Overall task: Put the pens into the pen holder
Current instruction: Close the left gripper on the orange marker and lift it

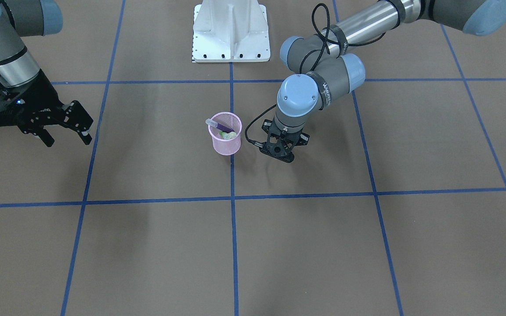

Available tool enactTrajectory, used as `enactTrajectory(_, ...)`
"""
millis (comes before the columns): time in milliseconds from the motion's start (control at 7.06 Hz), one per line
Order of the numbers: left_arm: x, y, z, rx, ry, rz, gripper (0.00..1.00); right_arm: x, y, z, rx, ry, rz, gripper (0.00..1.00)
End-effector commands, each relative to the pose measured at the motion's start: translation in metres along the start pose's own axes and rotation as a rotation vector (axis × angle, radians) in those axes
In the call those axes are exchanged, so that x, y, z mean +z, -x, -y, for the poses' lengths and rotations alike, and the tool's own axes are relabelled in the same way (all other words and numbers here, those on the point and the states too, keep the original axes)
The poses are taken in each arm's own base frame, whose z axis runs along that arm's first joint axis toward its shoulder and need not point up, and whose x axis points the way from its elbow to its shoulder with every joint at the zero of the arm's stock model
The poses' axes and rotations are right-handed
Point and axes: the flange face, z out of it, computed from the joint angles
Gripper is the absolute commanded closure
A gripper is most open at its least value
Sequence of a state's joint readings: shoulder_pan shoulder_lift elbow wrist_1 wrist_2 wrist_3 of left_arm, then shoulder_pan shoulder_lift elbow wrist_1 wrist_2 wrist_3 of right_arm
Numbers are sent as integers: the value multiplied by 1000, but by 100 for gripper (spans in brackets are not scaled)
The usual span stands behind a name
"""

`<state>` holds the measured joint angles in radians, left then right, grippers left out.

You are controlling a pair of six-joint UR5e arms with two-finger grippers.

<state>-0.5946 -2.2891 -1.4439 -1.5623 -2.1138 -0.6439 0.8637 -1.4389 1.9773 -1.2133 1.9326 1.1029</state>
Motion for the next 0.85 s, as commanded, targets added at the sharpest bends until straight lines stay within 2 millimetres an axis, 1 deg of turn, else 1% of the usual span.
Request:
enactTrajectory(0, -8, -4, -1, -6, -11, -10, 100, -1, 0, 0, -1, 0, 1, 0)
enactTrajectory(142, -24, -6, -1, -19, -32, -24, 100, -2, 1, 0, -1, -2, 4, 0)
enactTrajectory(283, -56, -9, -3, -7, -79, -50, 100, -2, 1, 0, 0, -1, 3, 0)
enactTrajectory(425, -83, -13, -7, -2, -130, -65, 100, -3, 0, 1, 1, -4, 4, 0)
enactTrajectory(567, -107, -21, -4, -17, -189, -62, 100, -3, -1, 1, 2, -3, 3, 0)
enactTrajectory(708, -133, -41, -5, 4, -242, -86, 100, -3, -1, 1, 2, -5, 2, 0)
